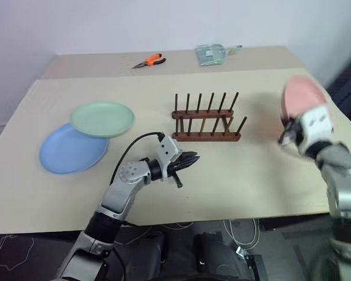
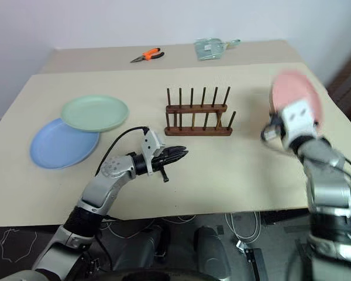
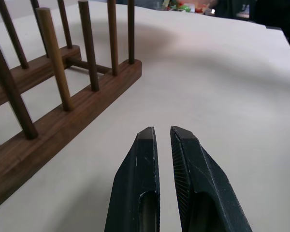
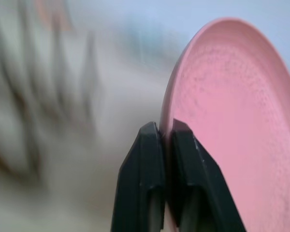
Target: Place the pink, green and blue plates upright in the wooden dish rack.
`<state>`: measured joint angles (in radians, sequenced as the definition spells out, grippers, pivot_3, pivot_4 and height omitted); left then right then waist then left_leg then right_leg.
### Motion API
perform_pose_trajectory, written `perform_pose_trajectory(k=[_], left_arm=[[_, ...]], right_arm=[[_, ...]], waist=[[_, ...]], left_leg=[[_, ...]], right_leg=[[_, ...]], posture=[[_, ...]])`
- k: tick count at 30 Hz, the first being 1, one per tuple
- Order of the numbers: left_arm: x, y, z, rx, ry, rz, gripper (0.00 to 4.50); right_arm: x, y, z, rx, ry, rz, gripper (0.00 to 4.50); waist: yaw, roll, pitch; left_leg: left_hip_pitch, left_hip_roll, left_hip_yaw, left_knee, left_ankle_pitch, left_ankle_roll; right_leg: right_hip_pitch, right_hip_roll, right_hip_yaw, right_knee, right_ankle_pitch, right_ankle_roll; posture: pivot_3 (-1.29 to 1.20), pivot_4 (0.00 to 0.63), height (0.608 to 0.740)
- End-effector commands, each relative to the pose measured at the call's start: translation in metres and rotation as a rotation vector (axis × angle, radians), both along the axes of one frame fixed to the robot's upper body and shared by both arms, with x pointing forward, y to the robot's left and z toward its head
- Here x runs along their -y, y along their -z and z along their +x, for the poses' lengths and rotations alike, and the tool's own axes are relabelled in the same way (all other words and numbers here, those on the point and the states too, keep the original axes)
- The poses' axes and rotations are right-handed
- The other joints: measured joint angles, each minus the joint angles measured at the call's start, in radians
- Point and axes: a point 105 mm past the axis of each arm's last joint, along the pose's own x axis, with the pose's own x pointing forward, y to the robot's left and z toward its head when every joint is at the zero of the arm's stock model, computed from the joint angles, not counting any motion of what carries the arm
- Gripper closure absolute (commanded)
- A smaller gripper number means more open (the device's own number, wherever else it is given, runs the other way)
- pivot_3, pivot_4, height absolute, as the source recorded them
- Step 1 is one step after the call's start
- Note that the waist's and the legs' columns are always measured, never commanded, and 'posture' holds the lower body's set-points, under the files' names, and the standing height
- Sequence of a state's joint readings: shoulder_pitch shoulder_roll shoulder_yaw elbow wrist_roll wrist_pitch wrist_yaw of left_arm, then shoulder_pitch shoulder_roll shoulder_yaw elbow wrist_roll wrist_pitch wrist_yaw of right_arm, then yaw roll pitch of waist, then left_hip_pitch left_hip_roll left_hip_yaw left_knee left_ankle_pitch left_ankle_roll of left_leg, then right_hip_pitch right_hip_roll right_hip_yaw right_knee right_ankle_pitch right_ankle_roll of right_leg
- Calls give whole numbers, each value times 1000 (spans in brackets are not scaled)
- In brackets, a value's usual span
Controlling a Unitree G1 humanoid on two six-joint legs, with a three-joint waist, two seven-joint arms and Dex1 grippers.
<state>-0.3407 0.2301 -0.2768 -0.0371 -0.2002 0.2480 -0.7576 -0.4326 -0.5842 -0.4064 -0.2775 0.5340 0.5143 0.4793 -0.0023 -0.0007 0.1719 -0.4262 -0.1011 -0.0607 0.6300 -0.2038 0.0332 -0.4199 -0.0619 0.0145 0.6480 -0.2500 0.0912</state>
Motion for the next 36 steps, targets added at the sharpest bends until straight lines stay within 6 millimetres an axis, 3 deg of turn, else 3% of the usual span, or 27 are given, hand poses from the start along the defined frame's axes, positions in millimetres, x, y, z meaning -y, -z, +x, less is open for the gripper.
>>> perform_pose_trajectory(k=[1,7,18,28,29,30,32,35,36], left_arm=[[-5,-11,3,53,-16,-11,3993],[-4,-9,1,54,-20,-7,3993],[-4,-5,-2,46,-25,3,3993],[-4,-5,-3,46,-24,3,3993],[-4,-5,-3,46,-24,4,3993],[-4,-5,-3,47,-25,5,3993],[-6,-5,-3,29,-25,-1,3993],[-8,-7,-4,-12,-20,-34,3230],[-9,-8,-4,-16,-19,-41,2774]], right_arm=[[-28,-32,-30,38,-292,220,4435],[-50,-33,-31,-41,-453,353,4435],[-56,-11,-15,-169,-505,376,4435],[-37,4,10,-230,-404,491,4435],[-36,6,11,-236,-401,490,3956],[-35,8,11,-239,-395,462,3798],[-33,9,12,-227,-371,396,3063],[-24,2,11,-151,-298,249,1546],[-21,0,12,-130,-269,193,1519]], waist=[[17,-3,-1],[16,-2,-1],[14,-2,-1],[14,-2,-1],[14,-2,-1],[14,-2,-1],[14,-1,-1],[14,-1,-1],[14,-1,-1]], left_leg=[[0,0,-1,-1,0,0],[-2,-3,1,2,-2,3],[-2,-3,1,1,-2,3],[-2,-2,1,0,-2,3],[-2,-2,2,0,-2,3],[-2,-2,2,1,-2,3],[-2,-3,2,1,-2,3],[-2,-3,2,1,-2,3],[-2,-3,2,1,-2,3]], right_leg=[[0,0,-1,-1,0,0],[1,-4,1,-4,-1,-2],[-1,-4,1,-3,0,0],[-1,-4,1,-2,0,0],[-1,-4,1,-2,0,0],[-1,-4,1,-3,0,0],[-1,-4,1,-3,0,0],[-1,-4,1,-3,0,0],[-1,-4,1,-3,0,0]], posture=[[0,150,726],[0,150,726],[0,150,726],[0,150,726],[0,150,726],[0,150,726],[0,150,726],[0,150,726],[0,150,726]])
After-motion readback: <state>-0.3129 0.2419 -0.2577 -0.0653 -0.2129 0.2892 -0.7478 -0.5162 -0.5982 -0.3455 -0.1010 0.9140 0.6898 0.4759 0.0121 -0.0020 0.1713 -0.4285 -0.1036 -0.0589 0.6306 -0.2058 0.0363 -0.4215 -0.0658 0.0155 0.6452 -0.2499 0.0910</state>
